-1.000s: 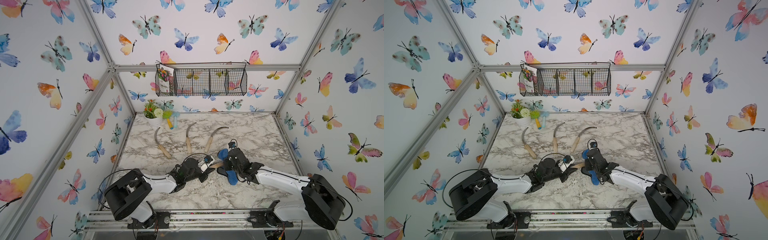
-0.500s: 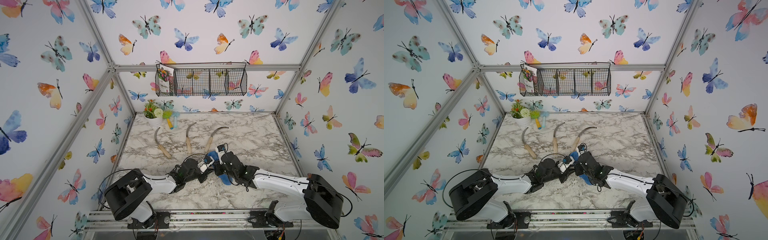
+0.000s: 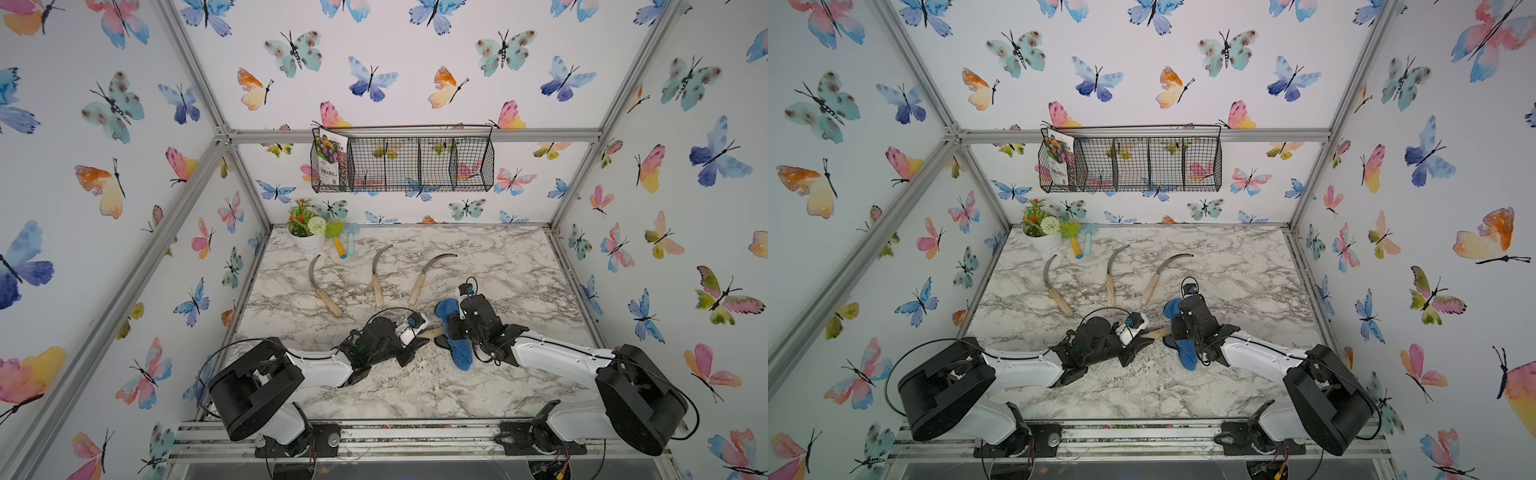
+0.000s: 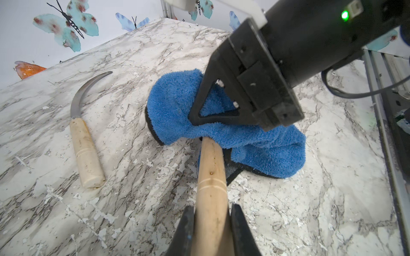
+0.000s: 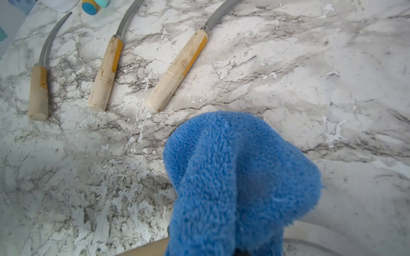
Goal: Wipe small sickles with rags
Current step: Wipe the small sickle.
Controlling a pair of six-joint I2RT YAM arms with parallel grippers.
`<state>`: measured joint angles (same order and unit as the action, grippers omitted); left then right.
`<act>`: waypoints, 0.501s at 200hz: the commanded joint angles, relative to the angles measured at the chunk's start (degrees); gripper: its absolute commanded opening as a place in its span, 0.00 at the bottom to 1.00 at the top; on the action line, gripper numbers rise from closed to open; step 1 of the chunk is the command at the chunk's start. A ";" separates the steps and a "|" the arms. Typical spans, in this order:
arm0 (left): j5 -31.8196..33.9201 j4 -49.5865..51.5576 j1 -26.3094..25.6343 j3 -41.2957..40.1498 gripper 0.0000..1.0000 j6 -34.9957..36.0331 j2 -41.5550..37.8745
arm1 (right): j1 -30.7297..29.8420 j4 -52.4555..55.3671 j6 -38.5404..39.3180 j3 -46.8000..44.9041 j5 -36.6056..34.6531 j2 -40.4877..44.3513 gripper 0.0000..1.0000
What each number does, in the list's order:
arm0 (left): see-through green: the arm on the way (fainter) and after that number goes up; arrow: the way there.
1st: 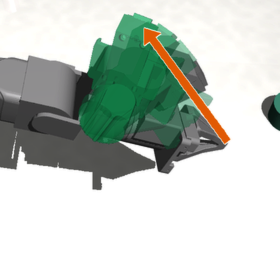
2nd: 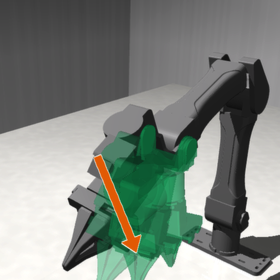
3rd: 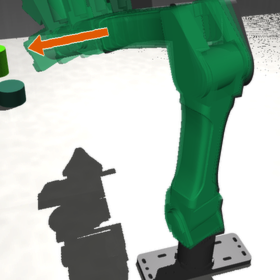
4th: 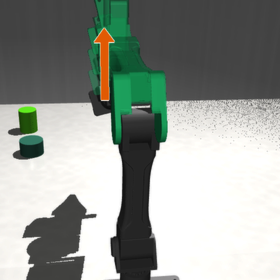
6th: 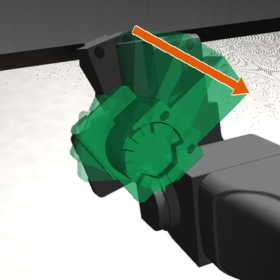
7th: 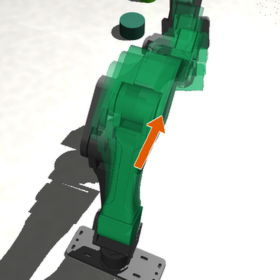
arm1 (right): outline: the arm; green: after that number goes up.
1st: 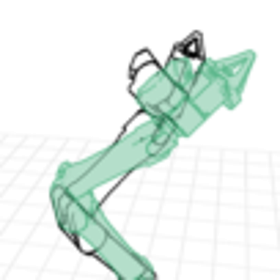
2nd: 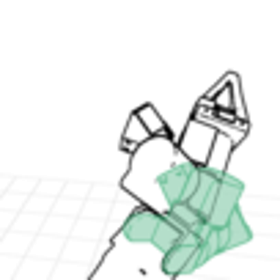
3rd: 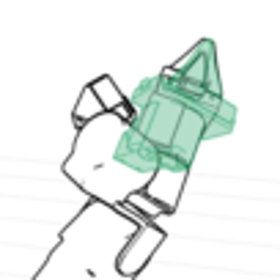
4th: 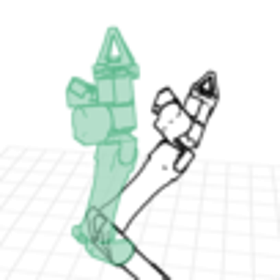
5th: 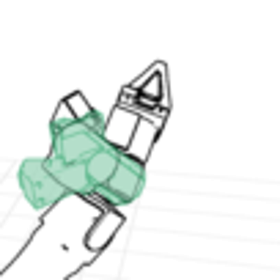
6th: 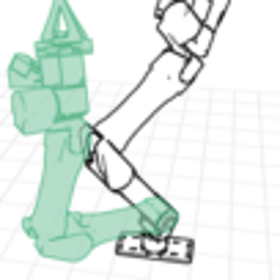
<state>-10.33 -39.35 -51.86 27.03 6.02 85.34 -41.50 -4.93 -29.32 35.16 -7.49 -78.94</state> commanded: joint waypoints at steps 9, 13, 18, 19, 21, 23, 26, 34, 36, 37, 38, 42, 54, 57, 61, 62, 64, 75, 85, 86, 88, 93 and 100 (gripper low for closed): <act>-0.92 -3.15 -0.15 0.58 0.00 0.66 -1.51 | -6.95 2.78 0.03 2.72 2.50 -0.10 0.03; -0.88 -3.17 -0.09 0.60 0.00 0.69 -1.52 | -7.88 2.66 0.05 3.08 2.68 0.00 0.03; -0.95 -3.19 -0.09 0.64 0.00 0.68 -1.60 | -8.94 2.39 0.07 3.37 3.10 0.10 0.03; -0.94 -3.19 -0.09 0.61 0.00 0.67 -1.59 | -9.17 2.29 0.06 3.40 3.23 0.14 0.03; -0.99 -3.19 -0.09 0.51 0.00 0.70 -1.58 | -9.51 2.16 0.08 3.53 3.50 0.17 0.03; -0.98 -3.21 -0.09 0.51 0.00 0.67 -1.60 | -9.88 1.97 0.19 3.63 3.83 0.18 0.03; -1.00 -3.23 -0.09 0.52 0.00 0.71 -1.58 | -10.40 1.68 0.28 3.75 4.28 0.19 0.02; -1.10 -3.21 -0.09 0.56 0.00 0.71 -1.61 | -11.58 0.64 0.57 3.87 6.00 0.36 0.02; -1.05 -3.26 -0.13 0.50 0.00 0.67 -1.59 | -11.83 0.45 0.62 3.87 6.48 0.43 0.02; -1.03 -3.27 -0.11 0.49 0.00 0.71 -1.63 | -11.93 0.27 0.65 3.87 6.67 0.44 0.02; -1.02 -3.27 -0.14 0.53 0.00 0.73 -1.65 | -12.02 0.14 0.66 3.87 6.86 0.49 0.02; -1.16 -3.20 -0.09 0.52 0.00 0.69 -1.60 | -12.39 -0.51 0.67 3.72 7.63 0.60 0.02; -1.08 -3.31 -0.09 0.48 0.00 0.70 -1.60 | -12.73 -2.32 0.76 3.07 10.22 1.01 0.03; -1.04 -3.35 -0.09 0.41 0.00 0.72 -1.63 | -12.68 -2.69 0.73 2.83 10.77 1.12 0.03; -0.96 -3.34 -0.10 0.35 0.00 0.66 -1.65 | -12.65 -3.11 0.76 2.62 11.17 1.30 0.03; -0.94 -3.31 -0.10 0.37 0.00 0.70 -1.62 | -12.65 -3.22 0.76 2.54 11.22 1.36 0.03; -0.97 -3.30 -0.11 0.32 0.00 0.74 -1.66 | -12.67 -3.35 0.76 2.41 11.36 1.40 0.03; -1.03 -3.38 -0.09 0.36 0.00 0.71 -1.53 | -12.65 -3.72 1.02 1.82 11.07 1.84 0.03; -1.03 -3.19 -0.09 0.55 0.00 0.72 -1.44 | -12.65 -4.61 0.81 1.00 10.15 2.03 0.02; -1.06 -3.19 -0.09 0.60 0.00 0.69 -1.42 | -12.65 -4.67 0.78 0.94 10.00 2.03 0.02; -1.09 -3.12 -0.09 0.65 0.00 0.71 -1.48 | -12.65 -4.79 0.78 0.83 9.61 2.03 0.03; -1.14 -2.95 -0.10 0.67 0.00 0.69 -1.40 | -12.59 -4.72 0.84 0.63 8.57 2.03 0.03; -1.18 -2.94 -0.11 0.66 0.00 0.66 -1.49 | -12.44 -4.15 0.99 0.53 7.16 1.87 0.02</act>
<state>-10.52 -38.54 -51.86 26.92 6.15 85.34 -52.86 -8.32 -28.82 37.23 -2.98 -77.65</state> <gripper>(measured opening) 0.201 0.132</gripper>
